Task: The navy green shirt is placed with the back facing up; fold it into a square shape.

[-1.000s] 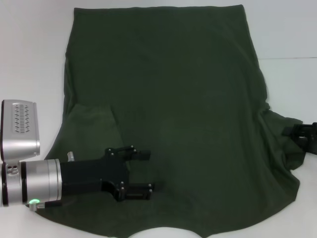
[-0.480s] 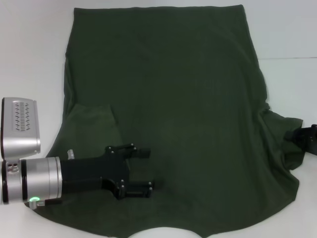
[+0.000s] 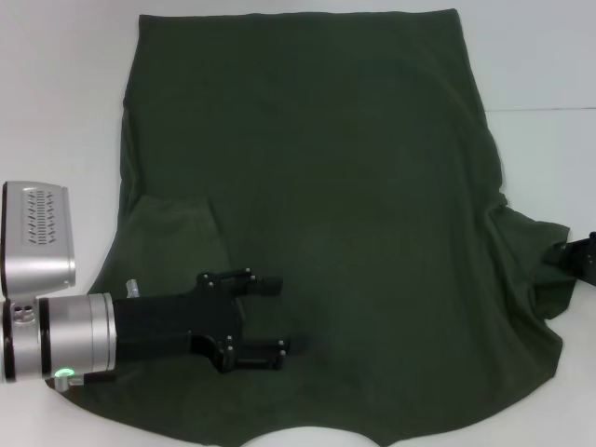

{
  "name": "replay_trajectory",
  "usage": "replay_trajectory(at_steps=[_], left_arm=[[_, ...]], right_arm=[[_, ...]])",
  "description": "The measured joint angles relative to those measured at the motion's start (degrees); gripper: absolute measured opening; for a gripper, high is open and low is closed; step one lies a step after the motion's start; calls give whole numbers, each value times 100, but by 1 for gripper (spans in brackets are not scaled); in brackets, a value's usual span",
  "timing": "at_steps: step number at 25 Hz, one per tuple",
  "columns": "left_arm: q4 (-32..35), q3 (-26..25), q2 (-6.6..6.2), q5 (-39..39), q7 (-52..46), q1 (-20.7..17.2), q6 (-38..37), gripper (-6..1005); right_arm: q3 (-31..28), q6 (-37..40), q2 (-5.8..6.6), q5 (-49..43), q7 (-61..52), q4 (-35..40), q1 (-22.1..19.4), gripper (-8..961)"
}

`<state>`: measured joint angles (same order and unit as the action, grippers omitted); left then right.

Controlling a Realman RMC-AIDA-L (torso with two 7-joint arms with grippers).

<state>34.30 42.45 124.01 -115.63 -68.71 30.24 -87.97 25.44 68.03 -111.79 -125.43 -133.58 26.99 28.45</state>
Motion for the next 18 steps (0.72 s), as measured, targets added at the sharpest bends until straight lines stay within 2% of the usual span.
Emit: replay_trajectory(at_steps=[8, 18], left_arm=[[-2, 0, 0, 24, -7, -4, 0, 858], [-2, 0, 0, 36, -11, -5, 0, 859]], right_arm=[[-575, -111, -21, 303, 490, -16, -66, 11], [-571, -662, -26, 612, 805, 11, 50, 18]])
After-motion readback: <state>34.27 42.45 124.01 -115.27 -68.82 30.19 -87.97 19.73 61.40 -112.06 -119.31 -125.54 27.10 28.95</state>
